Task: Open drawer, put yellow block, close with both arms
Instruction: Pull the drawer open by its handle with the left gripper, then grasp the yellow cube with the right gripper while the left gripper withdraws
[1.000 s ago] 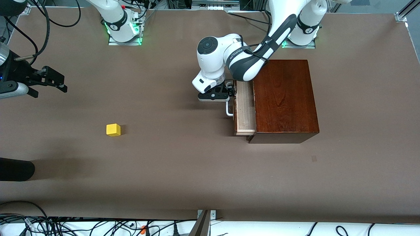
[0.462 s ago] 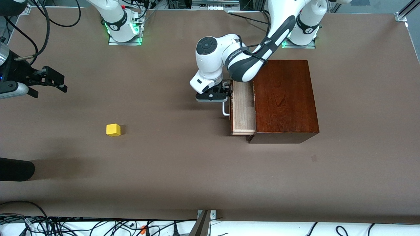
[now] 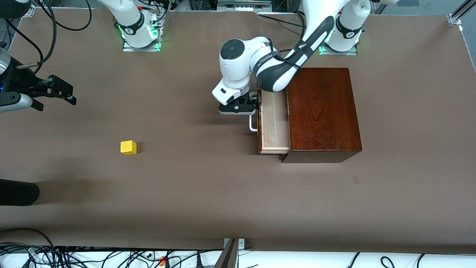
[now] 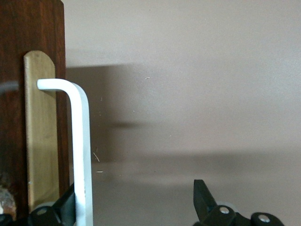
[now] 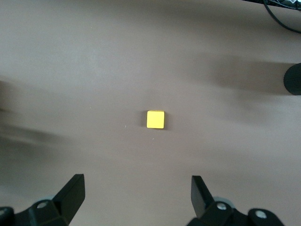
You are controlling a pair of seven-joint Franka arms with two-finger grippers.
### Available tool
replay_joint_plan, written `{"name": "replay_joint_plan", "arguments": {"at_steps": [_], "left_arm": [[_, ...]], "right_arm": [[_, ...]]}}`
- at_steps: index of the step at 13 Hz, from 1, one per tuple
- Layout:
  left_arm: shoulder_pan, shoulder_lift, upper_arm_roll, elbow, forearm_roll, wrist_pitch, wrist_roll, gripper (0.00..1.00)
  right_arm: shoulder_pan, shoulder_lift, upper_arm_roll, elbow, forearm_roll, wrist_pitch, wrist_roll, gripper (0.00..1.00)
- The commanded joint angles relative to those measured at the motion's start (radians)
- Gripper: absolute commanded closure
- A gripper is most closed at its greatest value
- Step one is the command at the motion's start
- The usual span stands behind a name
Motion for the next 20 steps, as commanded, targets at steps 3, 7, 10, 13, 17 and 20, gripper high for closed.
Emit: {"name": "replay_joint_plan", "arguments": {"at_steps": [3, 7, 10, 13, 17, 20], "left_arm": [[-0.012, -0.067, -0.004, 0.09, -0.011, -0.126, 0.082, 0.0], [-0.003, -0.096, -0.004, 0.274, -0.021, -0.47, 0.205, 0.0], [0.081, -0.176, -0.003, 0.337, -0.025, -0.662, 0.34, 0.0], [0.219, -0.24, -0.006, 0.337, -0.057, -0.751, 0.488, 0.0], [0.501, -0.274, 0.0, 0.333, -0.27, -0.753, 0.757, 0.0], [0.501, -0.345, 0.179, 0.255, -0.364, -0.716, 0.987, 0.0]], "right_arm": [[-0.001, 0.014, -0.003, 0.02, 0.003, -0.01, 0.003, 0.0], [-0.007, 0.081, -0.006, 0.02, -0.012, 0.006, 0.004, 0.0], [-0.013, 0.199, -0.008, 0.02, -0.028, 0.042, -0.001, 0.0], [-0.015, 0.371, -0.008, 0.004, -0.012, 0.146, 0.015, 0.0], [0.0, 0.474, 0.002, -0.104, -0.008, 0.393, 0.018, 0.0], [0.013, 0.52, 0.003, -0.158, -0.008, 0.501, 0.019, 0.0]]}}
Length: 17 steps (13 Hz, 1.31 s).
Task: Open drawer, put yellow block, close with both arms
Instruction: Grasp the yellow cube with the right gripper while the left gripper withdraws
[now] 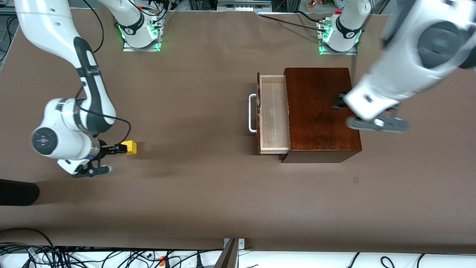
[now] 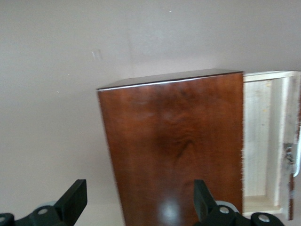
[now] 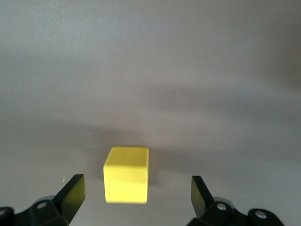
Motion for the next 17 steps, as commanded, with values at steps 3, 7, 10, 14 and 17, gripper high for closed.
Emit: {"name": "replay_joint_plan", "arguments": {"at_steps": [3, 7, 10, 14, 17], "left_arm": [[-0.131, -0.239, 0.338, -0.306, -0.121, 0.18, 0.267, 0.0], [-0.116, -0.393, 0.352, -0.52, -0.106, 0.422, 0.263, 0.0], [-0.099, -0.382, 0.352, -0.488, -0.106, 0.346, 0.252, 0.0], [-0.098, -0.382, 0.346, -0.48, -0.107, 0.319, 0.252, 0.0], [-0.099, -0.382, 0.342, -0.466, -0.107, 0.317, 0.253, 0.0]], "right_arm": [[0.006, -0.019, 0.01, -0.133, 0.011, 0.116, 0.018, 0.0], [0.006, -0.025, 0.012, -0.196, 0.011, 0.165, 0.018, 0.04], [0.006, -0.025, 0.012, -0.212, 0.011, 0.178, 0.018, 0.37], [0.008, -0.032, 0.015, -0.195, 0.008, 0.167, 0.004, 0.82], [0.038, -0.069, 0.068, -0.119, -0.01, 0.08, -0.054, 0.84]]}}
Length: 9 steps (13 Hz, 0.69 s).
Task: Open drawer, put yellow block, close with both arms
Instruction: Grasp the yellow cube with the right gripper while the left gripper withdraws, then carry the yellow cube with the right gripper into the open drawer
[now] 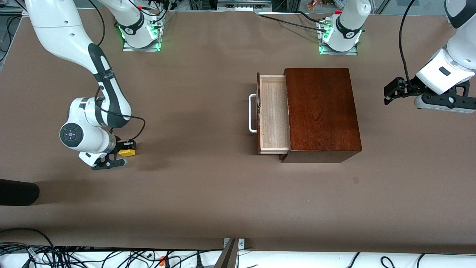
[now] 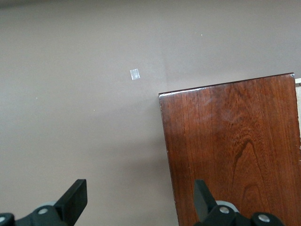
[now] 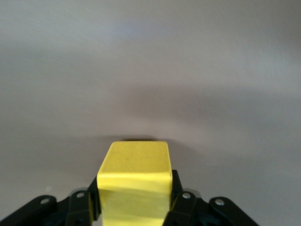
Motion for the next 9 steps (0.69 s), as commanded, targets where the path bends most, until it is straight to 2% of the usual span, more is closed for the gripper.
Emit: {"name": "replay_joint_plan", "arguments": {"at_steps": [1, 5, 9], "left_arm": [[0.004, -0.018, -0.01, 0.004, -0.004, -0.015, 0.007, 0.0], [0.005, -0.017, -0.006, 0.004, -0.006, -0.025, 0.007, 0.0], [0.004, -0.012, -0.01, 0.019, -0.006, -0.022, 0.007, 0.0]], "right_arm": [[0.052, -0.05, 0.042, 0.095, -0.012, -0.138, -0.038, 0.84], [0.247, -0.019, 0.043, 0.397, -0.078, -0.397, -0.043, 0.84], [0.46, 0.08, 0.042, 0.633, -0.08, -0.427, -0.05, 0.83]]}}
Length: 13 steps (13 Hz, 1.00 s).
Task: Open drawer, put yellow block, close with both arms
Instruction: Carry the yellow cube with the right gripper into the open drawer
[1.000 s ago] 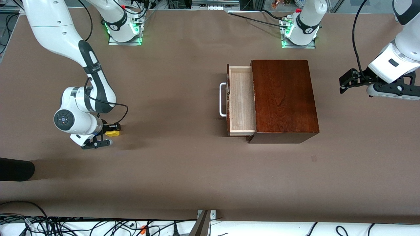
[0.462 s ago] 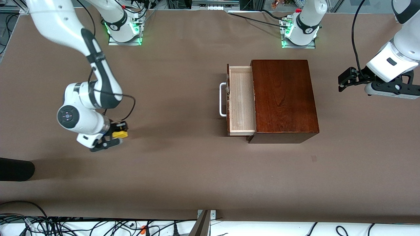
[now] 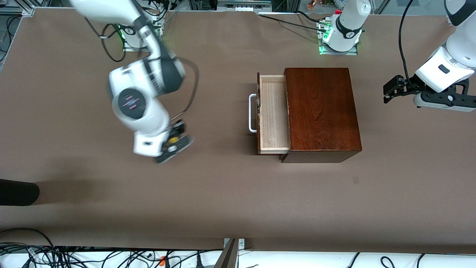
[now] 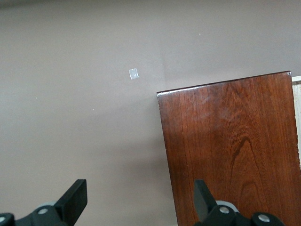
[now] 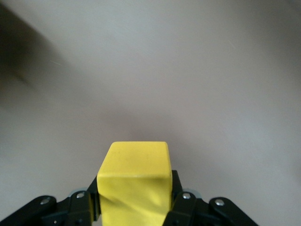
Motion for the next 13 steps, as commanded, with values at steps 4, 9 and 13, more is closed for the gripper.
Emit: {"name": "replay_joint_plan", "arguments": {"at_steps": [4, 9, 13], "left_arm": [[0.004, -0.004, -0.007, 0.022, -0.006, -0.016, 0.013, 0.0], [0.004, -0.002, -0.006, 0.022, -0.006, -0.016, 0.016, 0.0], [0.004, -0.004, -0.005, 0.022, -0.006, -0.018, 0.016, 0.0]], "right_arm": [[0.259, 0.132, -0.016, 0.259, -0.065, -0.025, -0.018, 0.83], [0.402, 0.157, -0.015, 0.286, -0.065, 0.052, -0.018, 0.83], [0.482, 0.183, -0.013, 0.284, -0.065, 0.084, -0.076, 0.83]]}}
